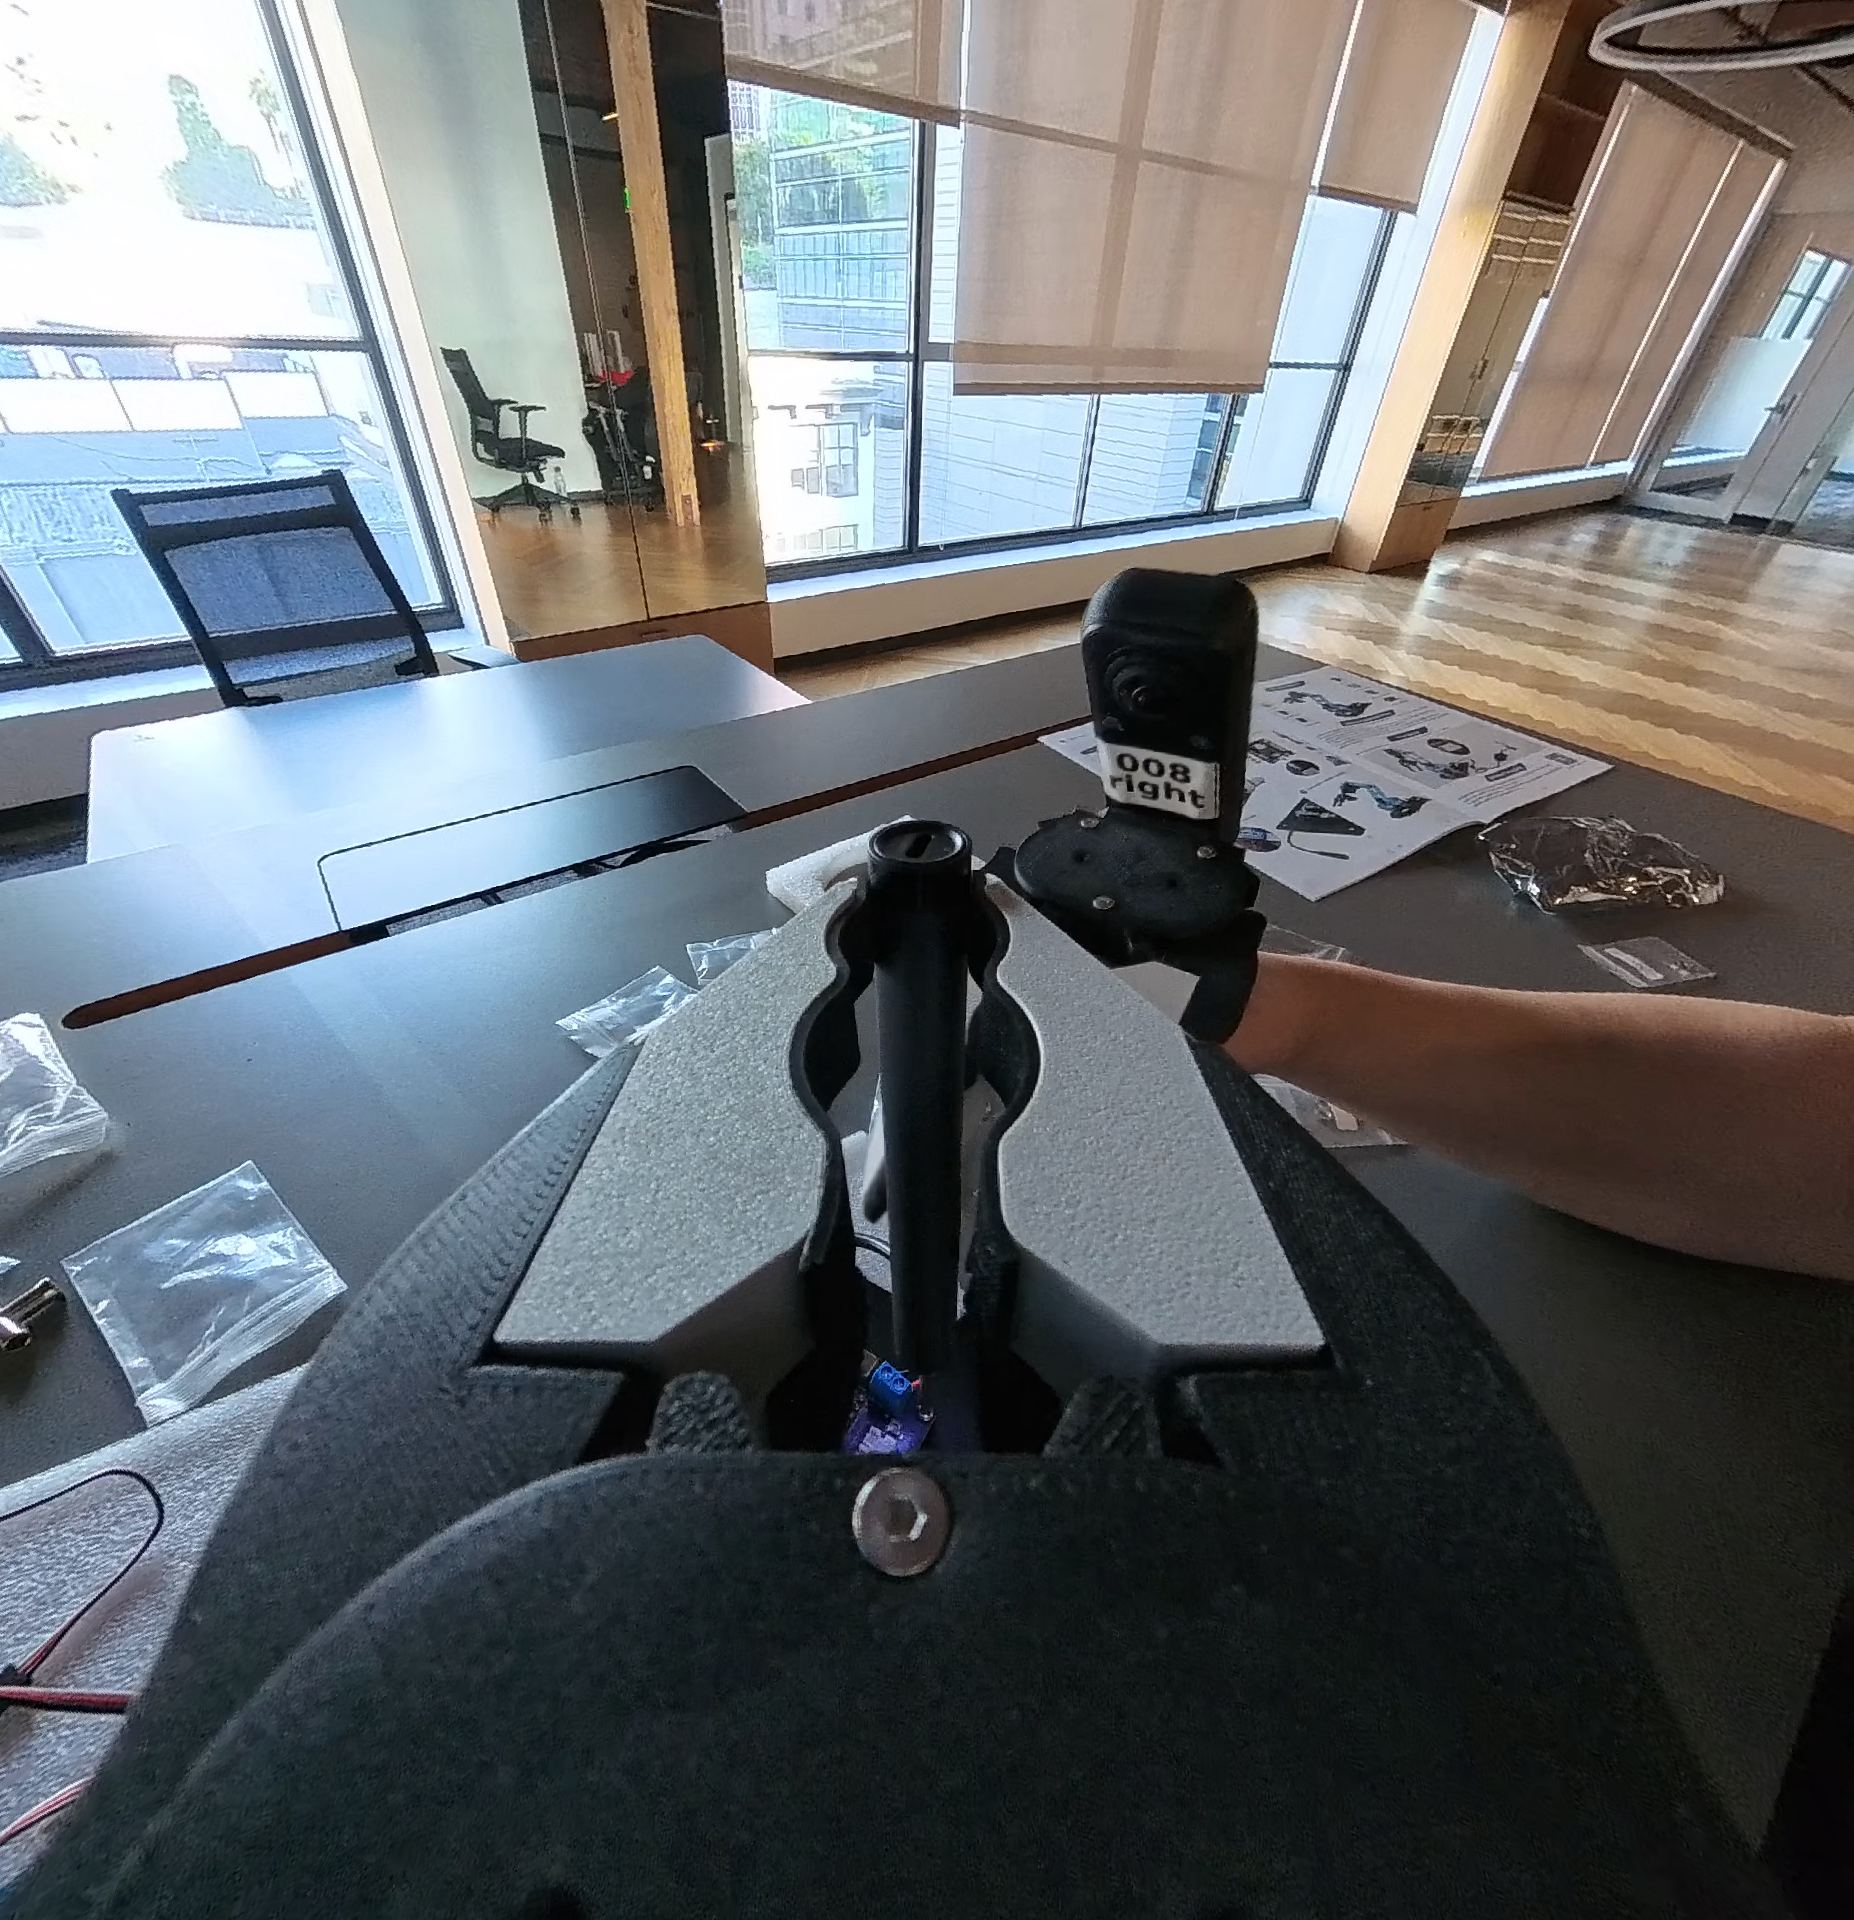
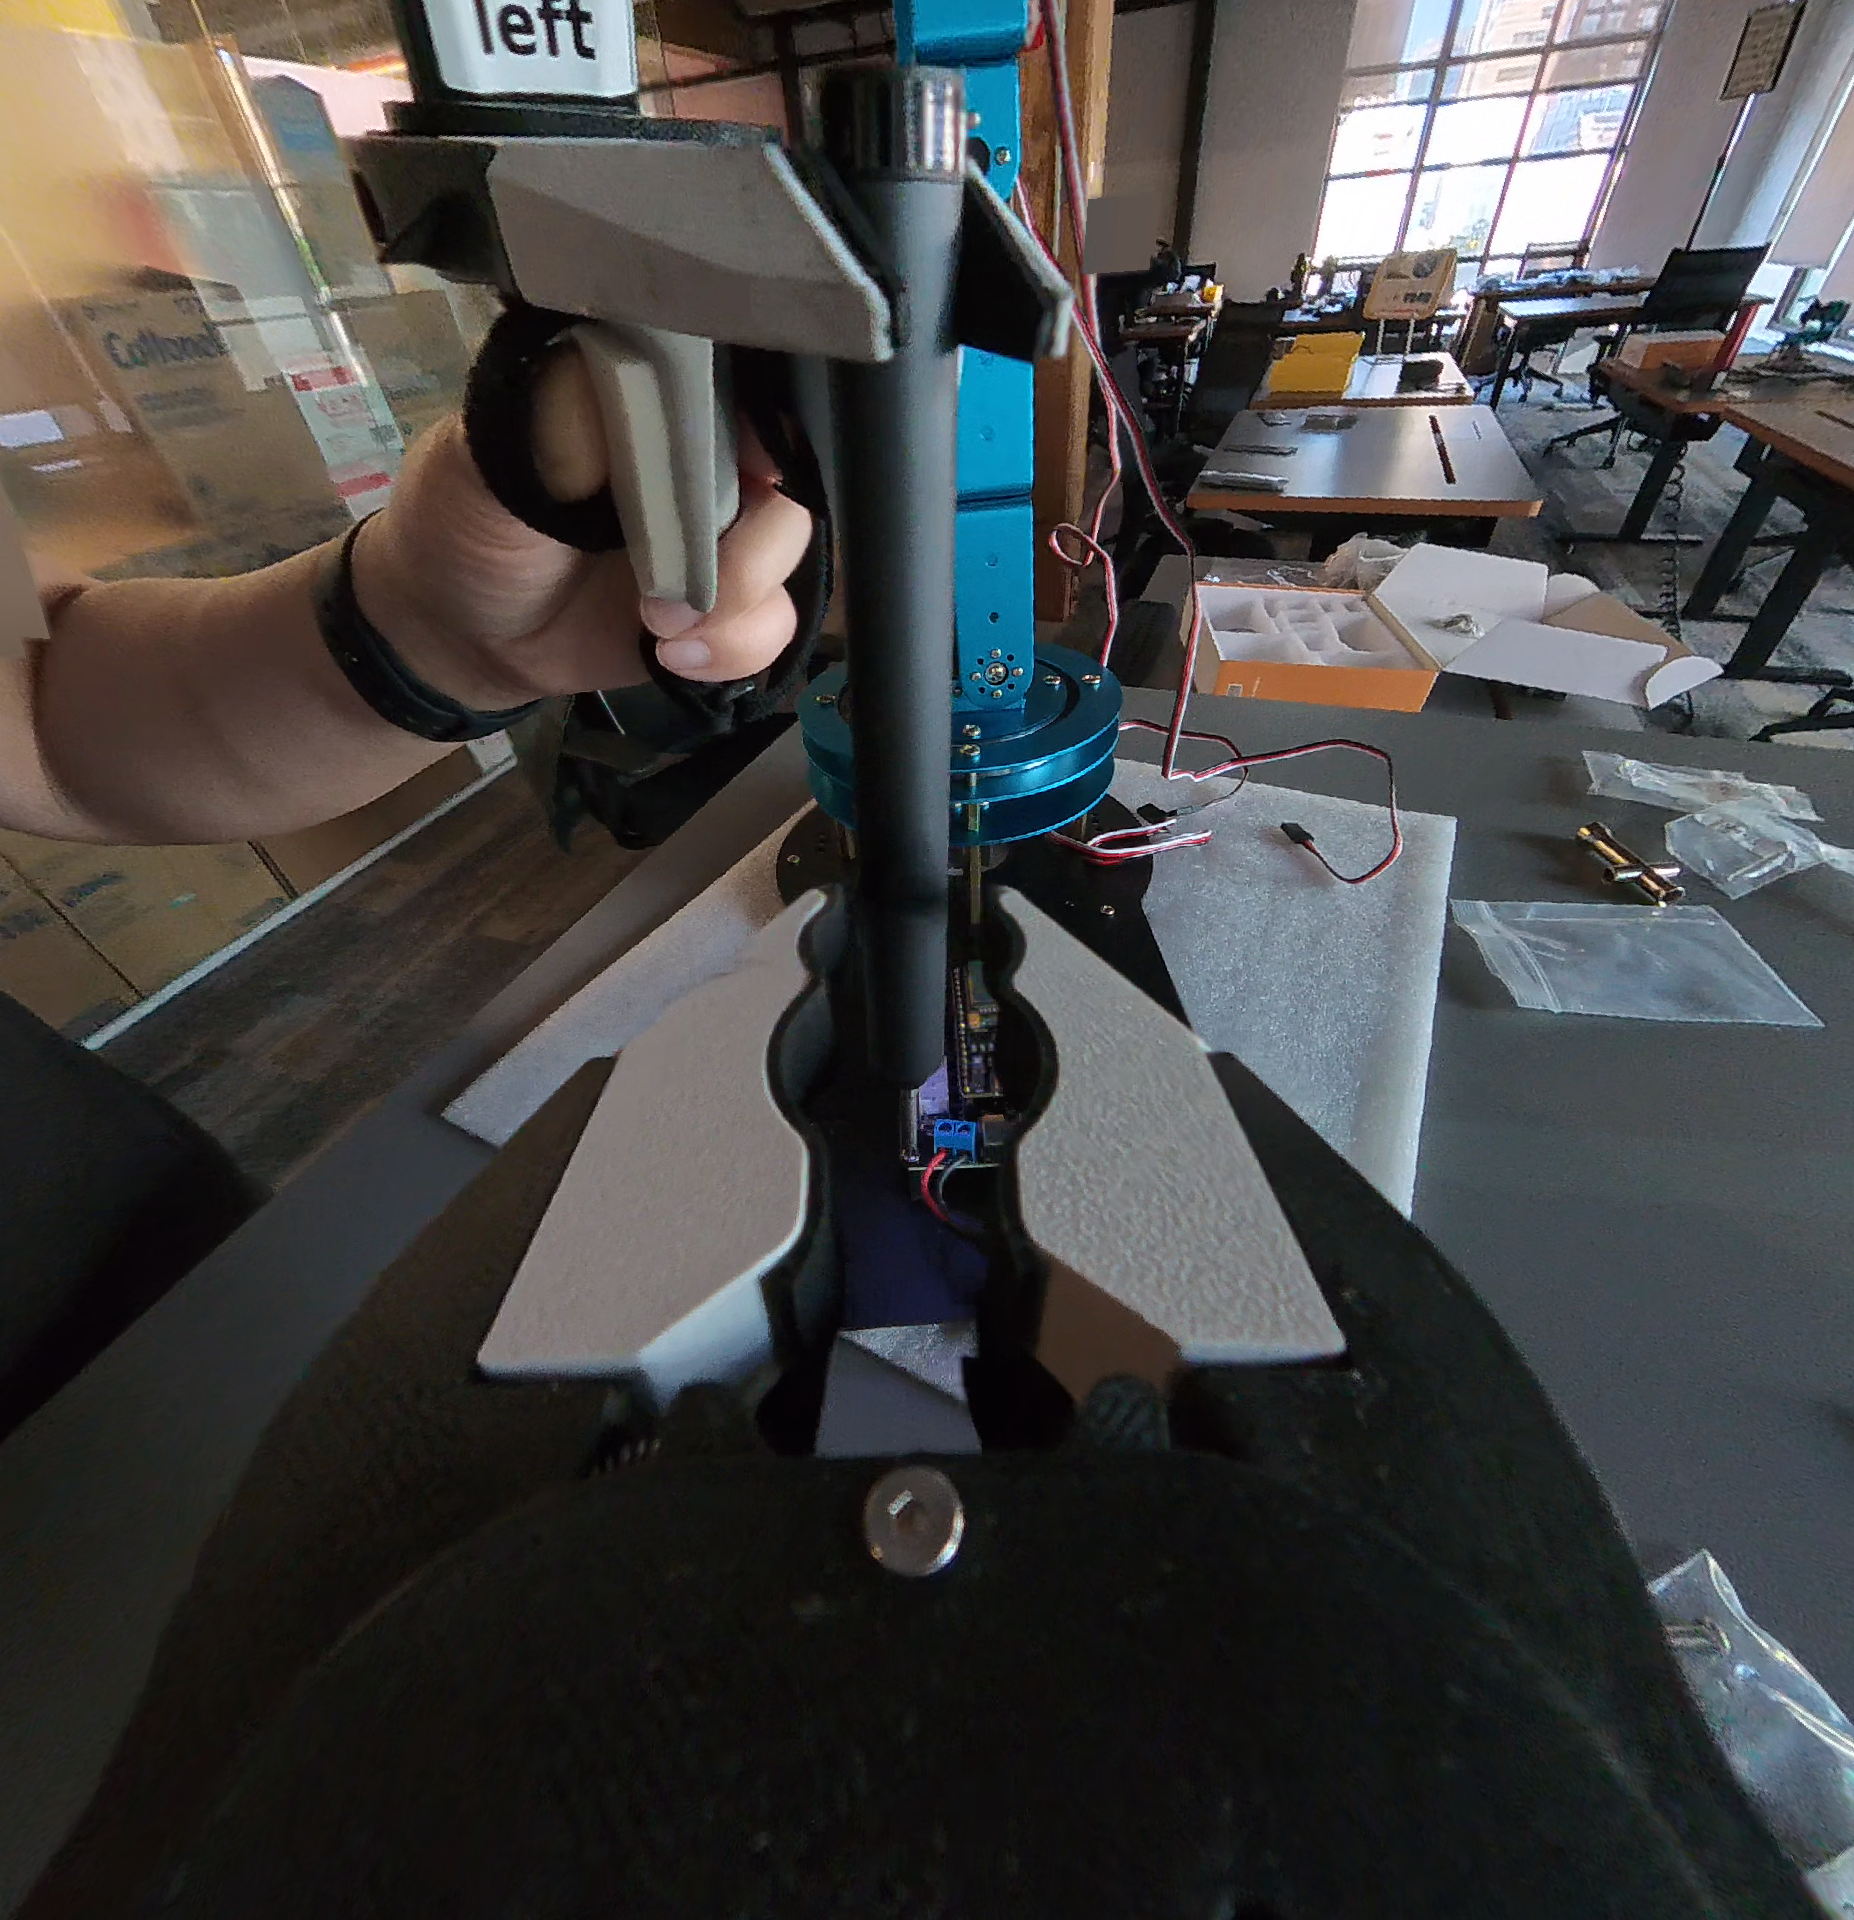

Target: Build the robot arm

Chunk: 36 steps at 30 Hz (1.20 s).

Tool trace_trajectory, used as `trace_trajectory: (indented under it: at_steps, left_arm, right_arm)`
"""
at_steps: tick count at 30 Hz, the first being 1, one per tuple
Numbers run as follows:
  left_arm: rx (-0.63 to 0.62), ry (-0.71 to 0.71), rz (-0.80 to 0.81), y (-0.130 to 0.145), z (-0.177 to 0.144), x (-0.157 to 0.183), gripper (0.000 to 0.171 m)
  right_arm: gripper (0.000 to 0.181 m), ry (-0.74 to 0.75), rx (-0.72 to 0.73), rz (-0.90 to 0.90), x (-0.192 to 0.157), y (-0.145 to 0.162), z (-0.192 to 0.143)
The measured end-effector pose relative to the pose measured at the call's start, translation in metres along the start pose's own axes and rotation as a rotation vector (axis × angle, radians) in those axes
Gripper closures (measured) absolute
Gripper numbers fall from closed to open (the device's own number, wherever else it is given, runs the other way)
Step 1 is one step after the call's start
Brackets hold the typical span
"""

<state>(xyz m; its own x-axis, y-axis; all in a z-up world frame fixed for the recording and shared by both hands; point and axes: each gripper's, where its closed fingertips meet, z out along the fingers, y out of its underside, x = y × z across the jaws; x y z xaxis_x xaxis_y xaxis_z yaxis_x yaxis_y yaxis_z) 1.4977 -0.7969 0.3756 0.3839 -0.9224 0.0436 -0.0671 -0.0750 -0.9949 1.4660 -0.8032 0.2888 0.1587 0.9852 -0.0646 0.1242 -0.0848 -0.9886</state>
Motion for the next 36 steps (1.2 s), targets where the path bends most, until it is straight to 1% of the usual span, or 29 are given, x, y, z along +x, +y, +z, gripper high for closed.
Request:
trace_trajectory:
  at_steps: [1,3,5,6,9,11,14,16,19,20,23,26,28,29,31,32,33,34,36]
  left_arm:
    - [0.000,-0.001,0.000,0.000,0.000,0.000,0.156]
    - [0.007,-0.005,-0.001,-0.003,0.000,-0.001,0.156]
    - [0.021,-0.009,0.003,-0.008,-0.001,0.000,0.156]
    - [0.031,-0.008,0.007,-0.012,-0.002,0.001,0.156]
    - [0.067,0.006,0.028,-0.031,-0.006,0.009,0.156]
    - [0.080,0.003,0.061,-0.043,-0.008,0.016,0.156]
    - [0.090,0.001,0.085,-0.055,-0.013,0.027,0.156]
    - [0.100,-0.005,0.098,-0.060,-0.018,0.035,0.156]
    - [0.137,-0.041,0.100,-0.065,-0.036,0.042,0.156]
    - [0.159,-0.058,0.098,-0.066,-0.045,0.043,0.156]
    - [0.217,-0.126,0.053,-0.059,-0.070,0.041,0.157]
    - [0.271,-0.140,-0.053,-0.042,-0.087,0.041,0.156]
    - [0.306,-0.150,-0.112,-0.029,-0.093,0.041,0.156]
    - [0.322,-0.155,-0.143,-0.023,-0.095,0.041,0.156]
    - [0.364,-0.147,-0.192,-0.016,-0.099,0.043,0.156]
    - [0.382,-0.139,-0.215,-0.014,-0.101,0.044,0.156]
    - [0.394,-0.135,-0.237,-0.011,-0.102,0.045,0.156]
    - [0.399,-0.133,-0.254,-0.006,-0.104,0.045,0.156]
    - [0.383,-0.125,-0.312,0.011,-0.107,0.043,0.156]
  right_arm:
    - [0.154,0.003,-0.004,0.006,0.001,0.001,0.001]
    - [0.153,0.001,-0.012,0.001,-0.001,0.002,0.003]
    - [0.156,0.013,-0.016,-0.015,-0.002,0.000,0.006]
    - [0.160,0.024,-0.013,-0.028,-0.002,-0.003,0.006]
    - [0.166,0.040,0.019,-0.049,-0.008,-0.022,0.005]
    - [0.166,0.064,0.016,-0.075,-0.011,-0.035,0.002]
    - [0.166,0.093,-0.028,-0.107,-0.021,-0.045,-0.001]
    - [0.162,0.109,-0.079,-0.139,-0.031,-0.049,-0.004]
    - [0.155,0.157,-0.141,-0.214,-0.044,-0.048,-0.007]
    - [0.155,0.165,-0.156,-0.225,-0.049,-0.045,-0.008]
    - [0.151,0.175,-0.189,-0.207,-0.069,-0.027,-0.012]
    - [0.143,0.269,-0.226,-0.181,-0.077,-0.007,-0.007]
    - [0.132,0.319,-0.242,-0.180,-0.083,0.000,0.007]
    - [0.132,0.344,-0.240,-0.177,-0.085,0.001,0.016]
    - [0.132,0.347,-0.248,-0.161,-0.095,0.005,0.037]
    - [0.136,0.363,-0.280,-0.157,-0.095,0.011,0.044]
    - [0.151,0.394,-0.322,-0.169,-0.094,0.017,0.047]
    - [0.160,0.420,-0.357,-0.192,-0.093,0.021,0.047]
    - [0.161,0.428,-0.461,-0.194,-0.095,0.037,0.043]
